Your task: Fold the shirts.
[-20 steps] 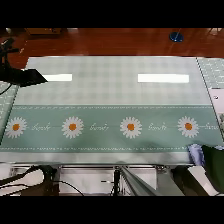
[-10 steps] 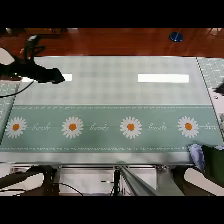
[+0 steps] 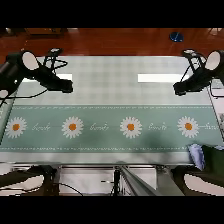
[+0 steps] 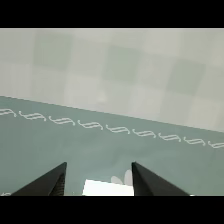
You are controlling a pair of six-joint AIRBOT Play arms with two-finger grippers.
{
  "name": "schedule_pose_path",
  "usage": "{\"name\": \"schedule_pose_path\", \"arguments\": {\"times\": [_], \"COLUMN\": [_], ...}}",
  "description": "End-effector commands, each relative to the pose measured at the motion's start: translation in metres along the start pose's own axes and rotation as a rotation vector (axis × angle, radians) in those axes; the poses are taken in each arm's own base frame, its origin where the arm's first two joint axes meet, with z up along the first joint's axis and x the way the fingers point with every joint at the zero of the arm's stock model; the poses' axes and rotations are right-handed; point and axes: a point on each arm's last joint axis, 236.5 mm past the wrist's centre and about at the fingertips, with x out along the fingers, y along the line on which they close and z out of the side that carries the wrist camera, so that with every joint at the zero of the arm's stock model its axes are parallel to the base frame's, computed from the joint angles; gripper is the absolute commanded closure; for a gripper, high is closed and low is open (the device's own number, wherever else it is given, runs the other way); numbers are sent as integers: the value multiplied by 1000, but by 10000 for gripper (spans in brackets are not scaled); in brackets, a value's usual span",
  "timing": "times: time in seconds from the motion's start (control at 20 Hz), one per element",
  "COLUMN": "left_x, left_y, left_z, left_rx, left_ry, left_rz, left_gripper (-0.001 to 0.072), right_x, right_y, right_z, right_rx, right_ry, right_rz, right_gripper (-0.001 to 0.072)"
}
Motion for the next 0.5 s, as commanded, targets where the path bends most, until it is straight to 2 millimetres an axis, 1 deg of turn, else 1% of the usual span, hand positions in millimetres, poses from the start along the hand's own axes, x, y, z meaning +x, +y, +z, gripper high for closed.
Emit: {"name": "schedule_pose_path", "arguments": {"times": [0.0, 0.05, 0.15, 0.3, 0.45], "left_x": [3, 3, 4, 4, 4], "left_y": [-5, -6, -8, -7, -7], "left_z": [-1, 1, 8, 19, 21], "left_rx": [-2, 2, 9, 10, 10], "left_ry": [10, 0, -25, -73, -83], "left_rz": [1, 2, 2, 6, 7], "left_gripper": [146, 144, 146, 149, 148], "right_x": [10, 10, 9, 9, 9], "right_y": [6, 7, 8, 9, 8], "right_z": [16, 22, 27, 25, 25], "right_rx": [-22, -20, -16, -16, -17], "right_ry": [-40, -65, -89, -78, -78], "right_rz": [-16, -11, -5, -4, -5], "right_gripper": [224, 224, 226, 226, 226]}}
